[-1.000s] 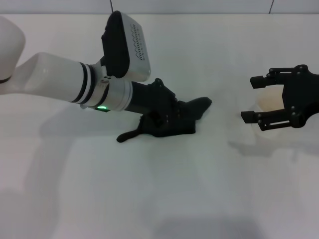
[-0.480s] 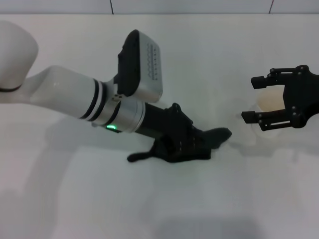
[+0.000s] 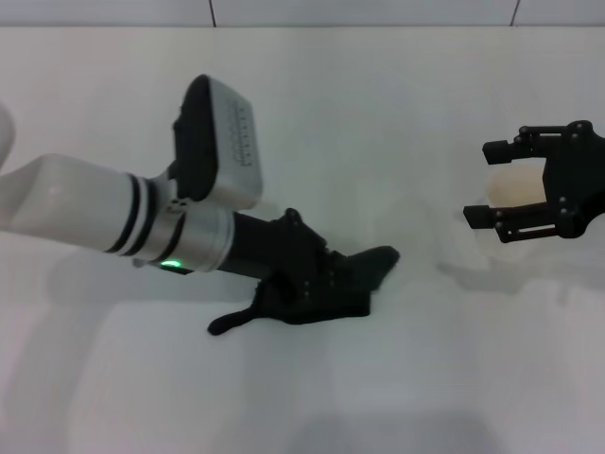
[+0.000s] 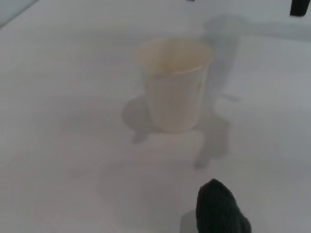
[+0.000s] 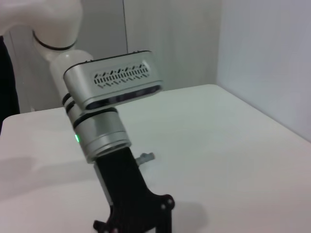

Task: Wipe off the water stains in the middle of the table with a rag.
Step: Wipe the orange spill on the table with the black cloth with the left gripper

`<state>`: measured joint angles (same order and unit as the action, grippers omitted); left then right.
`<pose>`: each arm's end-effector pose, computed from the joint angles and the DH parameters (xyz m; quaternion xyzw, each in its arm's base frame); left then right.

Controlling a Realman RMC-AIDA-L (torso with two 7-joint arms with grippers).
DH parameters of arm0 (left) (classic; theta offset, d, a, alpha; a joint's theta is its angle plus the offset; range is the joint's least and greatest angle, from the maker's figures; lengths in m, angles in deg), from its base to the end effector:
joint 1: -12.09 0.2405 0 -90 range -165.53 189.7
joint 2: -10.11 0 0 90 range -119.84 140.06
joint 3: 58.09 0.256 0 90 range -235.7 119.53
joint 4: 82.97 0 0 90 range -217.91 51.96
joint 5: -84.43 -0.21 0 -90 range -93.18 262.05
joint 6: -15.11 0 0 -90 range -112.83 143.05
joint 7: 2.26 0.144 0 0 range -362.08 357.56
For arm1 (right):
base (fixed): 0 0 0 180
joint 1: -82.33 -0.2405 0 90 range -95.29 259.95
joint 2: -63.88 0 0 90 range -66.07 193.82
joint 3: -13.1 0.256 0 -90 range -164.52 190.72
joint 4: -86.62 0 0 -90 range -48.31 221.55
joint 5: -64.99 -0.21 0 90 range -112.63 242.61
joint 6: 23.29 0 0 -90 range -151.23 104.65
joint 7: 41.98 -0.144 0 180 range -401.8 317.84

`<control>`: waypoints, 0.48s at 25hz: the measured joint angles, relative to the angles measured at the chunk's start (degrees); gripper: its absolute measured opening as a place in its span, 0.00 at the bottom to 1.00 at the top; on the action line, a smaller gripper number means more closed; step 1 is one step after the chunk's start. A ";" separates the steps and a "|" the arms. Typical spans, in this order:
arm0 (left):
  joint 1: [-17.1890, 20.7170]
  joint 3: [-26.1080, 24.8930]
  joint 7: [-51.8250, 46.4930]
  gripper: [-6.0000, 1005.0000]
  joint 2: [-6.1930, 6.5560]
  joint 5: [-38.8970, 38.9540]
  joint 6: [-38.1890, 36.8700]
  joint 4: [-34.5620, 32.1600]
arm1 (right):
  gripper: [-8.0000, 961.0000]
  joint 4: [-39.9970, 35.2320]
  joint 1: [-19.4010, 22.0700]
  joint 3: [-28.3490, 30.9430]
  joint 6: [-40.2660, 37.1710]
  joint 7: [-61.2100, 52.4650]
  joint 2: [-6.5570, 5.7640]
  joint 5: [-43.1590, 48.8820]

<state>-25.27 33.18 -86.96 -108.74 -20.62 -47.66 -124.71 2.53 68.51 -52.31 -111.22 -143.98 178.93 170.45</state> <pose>-0.1935 0.3441 -0.1044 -0.9979 -0.0285 -0.0287 0.0498 0.2029 0.3061 0.0715 -0.9698 0.1071 0.1326 0.1744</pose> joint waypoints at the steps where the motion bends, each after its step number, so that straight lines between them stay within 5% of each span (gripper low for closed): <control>1: 1.02 -0.05 -0.74 0.13 0.17 -0.51 -0.05 -1.15 | 0.82 0.00 -0.04 -0.07 0.04 0.00 0.00 0.00; 5: 3.84 -2.96 -2.52 0.13 0.44 -2.83 -2.51 -3.95 | 0.82 0.01 -0.06 -0.33 0.30 -0.02 0.00 0.00; 12: 6.18 -16.29 -2.78 0.13 0.24 -5.23 -9.76 -4.67 | 0.82 0.22 0.14 -0.53 0.52 -0.04 0.00 -0.48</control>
<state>-19.10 16.89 -89.74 -108.50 -25.85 -57.42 -129.38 2.75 68.65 -52.84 -110.70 -144.02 178.93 169.97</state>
